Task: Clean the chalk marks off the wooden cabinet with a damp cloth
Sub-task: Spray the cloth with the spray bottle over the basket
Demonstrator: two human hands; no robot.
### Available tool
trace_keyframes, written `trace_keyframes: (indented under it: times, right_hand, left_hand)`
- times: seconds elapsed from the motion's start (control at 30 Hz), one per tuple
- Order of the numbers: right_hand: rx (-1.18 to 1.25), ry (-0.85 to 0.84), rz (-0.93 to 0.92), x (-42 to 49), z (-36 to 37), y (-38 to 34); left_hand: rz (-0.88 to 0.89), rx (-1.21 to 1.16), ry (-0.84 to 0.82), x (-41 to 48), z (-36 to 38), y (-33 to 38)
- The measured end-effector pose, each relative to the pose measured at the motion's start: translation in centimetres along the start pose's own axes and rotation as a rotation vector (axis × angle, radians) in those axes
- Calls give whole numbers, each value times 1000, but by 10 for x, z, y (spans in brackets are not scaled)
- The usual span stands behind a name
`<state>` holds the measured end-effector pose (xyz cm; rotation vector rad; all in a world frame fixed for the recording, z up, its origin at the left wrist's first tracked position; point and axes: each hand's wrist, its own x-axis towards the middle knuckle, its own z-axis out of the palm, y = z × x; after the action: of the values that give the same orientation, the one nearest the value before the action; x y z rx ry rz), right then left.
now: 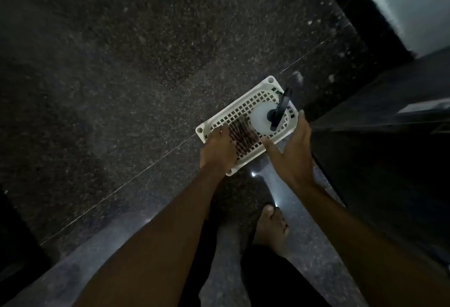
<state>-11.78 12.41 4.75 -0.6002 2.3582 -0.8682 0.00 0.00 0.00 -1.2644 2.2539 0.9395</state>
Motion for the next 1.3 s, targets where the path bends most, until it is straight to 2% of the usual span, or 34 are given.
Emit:
trace_keyframes:
  times: [0.13, 0.3, 0.4, 0.57, 0.7, 0.8, 0.9, 0.97, 1.1, 1.3]
  right_hand:
    - [121, 34, 14, 29, 18, 5]
    - [199, 112, -4, 53, 35, 1]
    - [230, 133, -68, 61, 40, 0]
    - [195, 151, -216, 73, 35, -1]
    - [193, 120, -274, 67, 17, -17]
    - [196, 79, -326, 48, -5, -36]
    - [172, -35, -352, 25, -28, -51]
    - [152, -69, -385, 8, -40, -56]
    - [-10, 19, -413, -28, -52, -55]
    - [100, -186, -314, -54, -78, -34]
  left_hand:
    - [-61, -11, -57, 30, 12, -7]
    - [-76, -95, -33, 56, 27, -15]
    - [-137, -189, -68, 65, 23, -15]
    - [-80, -107, -95, 67, 10, -11]
    - [-136, -395, -149, 60, 12, -8]
    - [-238, -653, -98, 41, 4, 3]
    - [-335, -986, -27, 17, -13, 17]
    - [-333, -1174, -8, 1, -24, 26]
    - [-298, -1481, 17, -37, -48, 47]
    - [-277, -1748, 39, -66, -57, 67]
